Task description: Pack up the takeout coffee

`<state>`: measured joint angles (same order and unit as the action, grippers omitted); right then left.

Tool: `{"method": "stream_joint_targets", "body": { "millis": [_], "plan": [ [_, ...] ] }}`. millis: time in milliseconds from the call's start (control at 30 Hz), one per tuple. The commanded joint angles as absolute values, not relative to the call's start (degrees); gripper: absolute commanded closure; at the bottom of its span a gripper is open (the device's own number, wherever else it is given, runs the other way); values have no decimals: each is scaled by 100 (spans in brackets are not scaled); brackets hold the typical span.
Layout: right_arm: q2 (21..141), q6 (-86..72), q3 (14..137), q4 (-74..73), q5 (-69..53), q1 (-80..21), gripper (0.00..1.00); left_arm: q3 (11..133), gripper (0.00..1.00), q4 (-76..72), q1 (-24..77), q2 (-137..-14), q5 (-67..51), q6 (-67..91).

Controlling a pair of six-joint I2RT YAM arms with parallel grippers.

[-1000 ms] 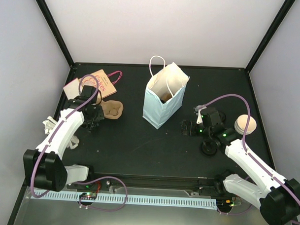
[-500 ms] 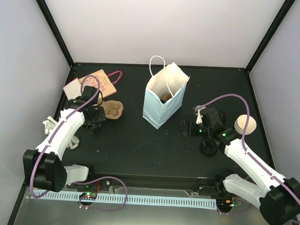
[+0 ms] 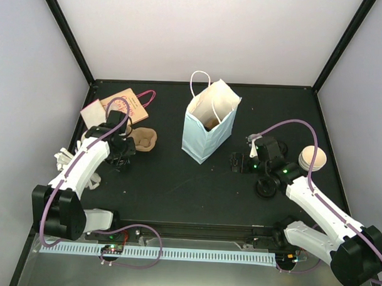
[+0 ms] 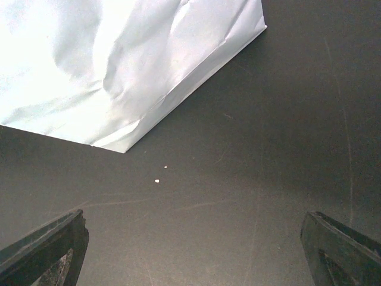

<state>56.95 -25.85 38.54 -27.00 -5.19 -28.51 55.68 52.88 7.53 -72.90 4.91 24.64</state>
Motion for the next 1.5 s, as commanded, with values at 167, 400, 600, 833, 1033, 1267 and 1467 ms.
{"method": "stream_joint_targets", "body": {
  "millis": [167,400,600,833,1033,1267,1467],
  "plan": [
    [5653,-2569,3840,-2586,-561,-2831,0,5480,94,5106,778,-7301,363,2385],
    [5693,-2570,3867,-2573,-585,-2830,0,5478,82,5091,774,-7304,320,2359],
    [5687,-2562,3876,-2579,-589,-2836,0,5478,82,5080,774,-7304,295,2348],
    [5688,-2572,3869,-2592,-586,-2837,0,5434,80,5038,775,-7304,268,2341],
    [5655,-2574,3841,-2609,-567,-2830,0,5419,74,4948,773,-7304,-3,2215],
    [5648,-2574,3832,-2619,-554,-2830,0,5399,85,4957,774,-7304,119,2245],
    [5638,-2570,3832,-2627,-567,-2830,0,5419,82,4982,776,-7478,137,2240]
  ]
}}
